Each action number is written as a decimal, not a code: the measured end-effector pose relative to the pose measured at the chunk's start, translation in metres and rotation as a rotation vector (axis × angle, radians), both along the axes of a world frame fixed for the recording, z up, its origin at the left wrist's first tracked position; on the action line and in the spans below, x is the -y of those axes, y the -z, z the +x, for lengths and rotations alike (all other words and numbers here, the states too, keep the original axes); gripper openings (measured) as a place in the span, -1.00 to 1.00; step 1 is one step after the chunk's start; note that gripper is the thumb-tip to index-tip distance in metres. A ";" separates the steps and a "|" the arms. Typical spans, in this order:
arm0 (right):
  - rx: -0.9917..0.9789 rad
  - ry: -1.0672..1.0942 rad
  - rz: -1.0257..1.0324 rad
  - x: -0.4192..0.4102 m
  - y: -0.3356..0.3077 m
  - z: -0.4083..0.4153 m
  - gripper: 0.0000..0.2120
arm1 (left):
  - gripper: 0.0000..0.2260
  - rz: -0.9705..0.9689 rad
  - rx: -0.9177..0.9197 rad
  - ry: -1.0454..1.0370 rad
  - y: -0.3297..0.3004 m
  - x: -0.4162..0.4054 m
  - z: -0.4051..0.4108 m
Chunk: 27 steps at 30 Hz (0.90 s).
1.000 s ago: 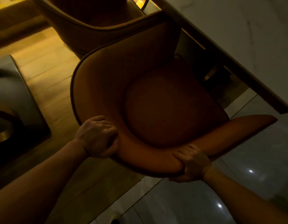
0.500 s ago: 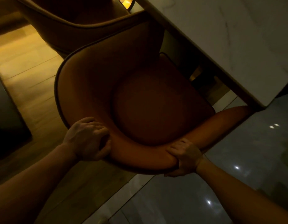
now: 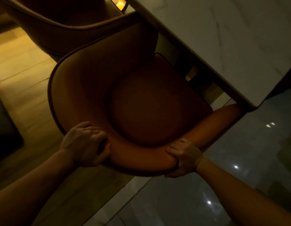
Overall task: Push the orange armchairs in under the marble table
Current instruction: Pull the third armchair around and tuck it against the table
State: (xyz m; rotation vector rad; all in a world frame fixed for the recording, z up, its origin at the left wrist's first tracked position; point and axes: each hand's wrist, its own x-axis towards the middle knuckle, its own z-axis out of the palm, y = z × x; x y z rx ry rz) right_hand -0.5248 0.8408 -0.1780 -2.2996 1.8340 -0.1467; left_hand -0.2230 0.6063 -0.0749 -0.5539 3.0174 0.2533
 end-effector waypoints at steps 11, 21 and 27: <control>-0.020 -0.029 -0.008 -0.010 -0.002 -0.026 -0.17 | -0.58 0.006 -0.032 -0.033 0.003 -0.020 -0.017; -0.029 0.018 0.000 -0.015 -0.005 -0.021 -0.14 | -0.60 0.013 -0.031 0.006 -0.001 -0.017 -0.017; -0.018 -0.013 0.043 -0.006 -0.009 -0.024 -0.14 | -0.62 0.031 -0.066 0.015 0.001 -0.009 -0.019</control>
